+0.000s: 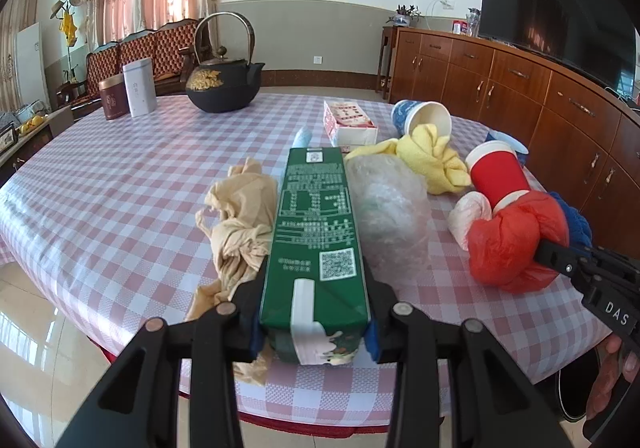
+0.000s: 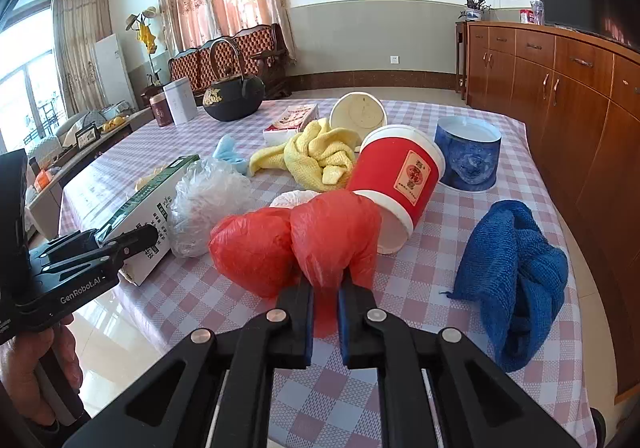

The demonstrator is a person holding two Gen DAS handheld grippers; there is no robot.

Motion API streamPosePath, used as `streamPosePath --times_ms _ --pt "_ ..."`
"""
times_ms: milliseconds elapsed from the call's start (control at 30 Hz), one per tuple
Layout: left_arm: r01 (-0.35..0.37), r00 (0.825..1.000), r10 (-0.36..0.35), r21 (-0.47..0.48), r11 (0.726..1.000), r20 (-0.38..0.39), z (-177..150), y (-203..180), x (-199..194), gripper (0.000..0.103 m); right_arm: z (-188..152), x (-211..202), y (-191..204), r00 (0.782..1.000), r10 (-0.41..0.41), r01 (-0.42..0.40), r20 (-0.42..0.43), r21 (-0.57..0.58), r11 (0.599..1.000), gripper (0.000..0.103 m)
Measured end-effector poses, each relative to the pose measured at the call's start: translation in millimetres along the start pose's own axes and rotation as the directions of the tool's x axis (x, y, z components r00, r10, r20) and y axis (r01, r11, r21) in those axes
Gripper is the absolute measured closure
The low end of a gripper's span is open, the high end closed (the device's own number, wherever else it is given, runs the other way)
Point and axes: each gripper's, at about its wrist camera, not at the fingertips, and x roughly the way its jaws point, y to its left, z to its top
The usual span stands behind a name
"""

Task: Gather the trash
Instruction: 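Carry the green carton and red bag with both tools over the black bucket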

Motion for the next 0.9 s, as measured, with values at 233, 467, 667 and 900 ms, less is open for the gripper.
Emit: streamPosePath --times_ms 233,467,667,900 --pt "-0.001 0.999 0.000 0.018 1.000 0.044 6.8 -2.5 -16.6 0.064 -0.4 -23.6 0.3 0.999 -0.015 0.014 0.046 0.018 1.000 0.094" --pt "0.007 0.997 -0.009 0.024 1.000 0.082 9.3 -4.8 -37.0 0.064 2.9 -51.4 -5.3 0.995 -0.043 0.040 0.093 0.035 0.999 0.094" --pt "0.034 0.993 -0.039 0.043 0.999 0.110 5.0 -19.4 -59.5 0.064 0.6 -85.8 -17.2 0.987 -0.084 0.076 0.140 0.063 0.995 0.094" --pt "0.117 0.985 -0.127 0.090 0.989 0.118 -0.4 -57.9 -79.9 0.064 -11.9 -131.6 -42.2 0.969 -0.188 0.169 0.161 0.124 0.978 0.094"
